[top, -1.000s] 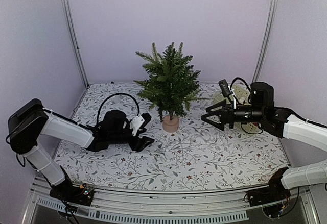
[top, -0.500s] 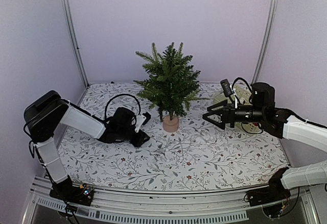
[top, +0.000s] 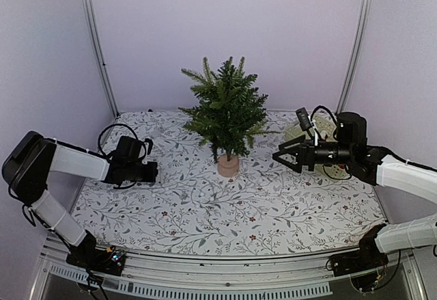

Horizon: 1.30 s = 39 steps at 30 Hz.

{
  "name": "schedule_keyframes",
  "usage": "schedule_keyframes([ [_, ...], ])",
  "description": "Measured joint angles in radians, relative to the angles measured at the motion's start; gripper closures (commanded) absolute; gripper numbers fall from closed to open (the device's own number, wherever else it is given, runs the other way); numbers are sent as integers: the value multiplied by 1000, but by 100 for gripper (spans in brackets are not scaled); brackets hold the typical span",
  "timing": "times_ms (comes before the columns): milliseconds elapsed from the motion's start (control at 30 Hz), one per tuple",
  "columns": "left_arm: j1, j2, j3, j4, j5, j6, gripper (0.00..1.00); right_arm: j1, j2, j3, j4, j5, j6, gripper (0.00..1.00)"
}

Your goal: Decorate the small christmas tree

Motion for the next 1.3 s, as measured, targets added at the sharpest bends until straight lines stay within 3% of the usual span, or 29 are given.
schedule_keyframes([
  [100,8,-47,-17,-42,-16,3,70,-6,0,-7,-1,-3,0,14],
  [267,-117,-171,-17,-18,-9,117,52,-10,0,-10,2,-6,0,14],
  [367,-183,-201,-17,38,49,185,52,-10,1,-13,7,-8,0,14],
  [567,-178,-106,20,12,113,282,55,-10,1,-13,8,-11,3,14],
  [1000,-158,-32,192,-325,125,414,48,-14,-2,-22,15,-21,3,14],
  [1167,-94,26,240,-427,129,438,48,-14,-1,-23,26,-31,4,14],
  [1300,-71,79,257,-465,127,443,54,-14,-2,-23,31,-34,5,14],
])
